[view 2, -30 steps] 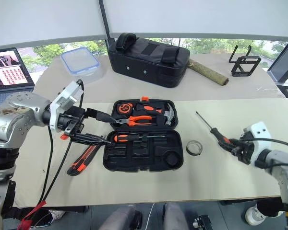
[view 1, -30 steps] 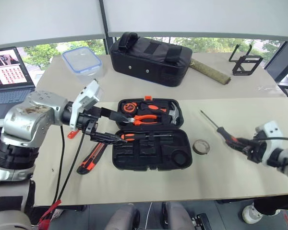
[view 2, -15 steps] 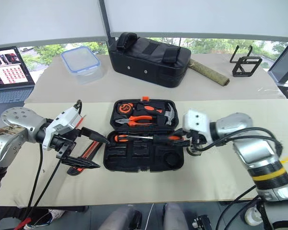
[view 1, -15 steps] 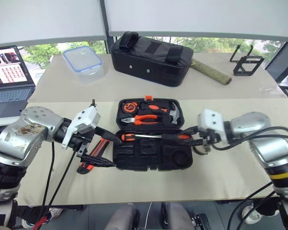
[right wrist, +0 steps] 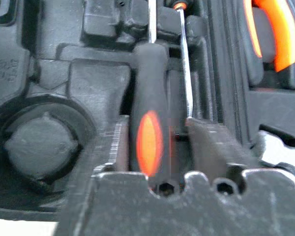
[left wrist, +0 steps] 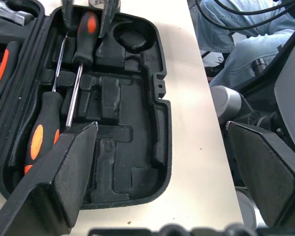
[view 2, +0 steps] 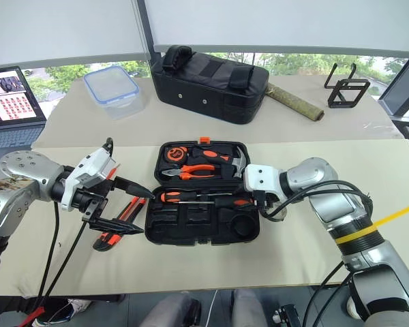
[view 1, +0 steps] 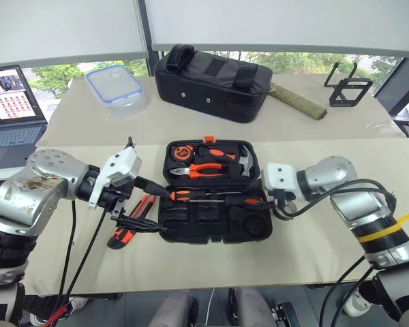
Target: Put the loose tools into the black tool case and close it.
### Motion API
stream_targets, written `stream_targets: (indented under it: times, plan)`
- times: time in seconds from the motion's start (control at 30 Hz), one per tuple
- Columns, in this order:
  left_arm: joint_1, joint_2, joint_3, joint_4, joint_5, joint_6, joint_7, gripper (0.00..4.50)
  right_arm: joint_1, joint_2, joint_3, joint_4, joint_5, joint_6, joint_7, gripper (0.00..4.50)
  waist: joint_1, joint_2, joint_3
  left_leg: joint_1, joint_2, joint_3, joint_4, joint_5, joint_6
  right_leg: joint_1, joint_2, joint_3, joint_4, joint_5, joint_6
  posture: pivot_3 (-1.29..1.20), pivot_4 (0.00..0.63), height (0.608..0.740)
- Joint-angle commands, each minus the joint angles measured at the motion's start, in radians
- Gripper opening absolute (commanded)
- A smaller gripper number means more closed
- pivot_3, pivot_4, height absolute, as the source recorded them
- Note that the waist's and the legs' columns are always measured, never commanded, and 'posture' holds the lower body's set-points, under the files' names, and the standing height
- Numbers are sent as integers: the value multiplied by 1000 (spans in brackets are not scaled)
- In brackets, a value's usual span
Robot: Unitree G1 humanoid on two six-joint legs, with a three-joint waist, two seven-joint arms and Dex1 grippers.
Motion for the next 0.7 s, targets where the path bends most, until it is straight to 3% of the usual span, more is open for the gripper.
stream_targets:
  times: [0.03, 0.07, 0.13, 0.47, 0.7]
  plan:
    - [-20, 4, 16, 5, -8, -10, 4, 4500, -37, 32, -55, -65, 60, 86, -18, 3961, -1, 0, 0, 0, 0, 0, 0, 0, 0, 0, 0, 0, 0, 0, 0, 0, 150, 714]
    - [-23, 1, 12, 10, -5, -13, 5, 4500, -39, 43, -54, -65, 59, 101, -27, 3961, -2, 0, 0, 0, 0, 0, 0, 0, 0, 0, 0, 0, 0, 0, 0, 0, 150, 714]
    - [-29, -4, 6, 18, 2, -22, 5, 4500, -41, 58, -49, -62, 58, 117, -37, 3380, -2, 0, 0, 0, 0, 0, 0, 0, 0, 0, 0, 0, 0, 0, 0, 0, 150, 714]
    - [-44, -6, -6, 40, 12, -37, 6, 4500, -22, 89, 19, -31, -6, 100, -50, 37, -5, 0, 0, 0, 0, 0, 0, 0, 0, 0, 0, 0, 0, 0, 0, 0, 150, 714]
    - [-44, -10, -11, 61, 40, -46, 31, 4500, 15, 98, 122, 47, -161, -45, -95, 37, -8, 0, 0, 0, 0, 0, 0, 0, 0, 0, 1, 0, 1, 0, 0, 0, 150, 714]
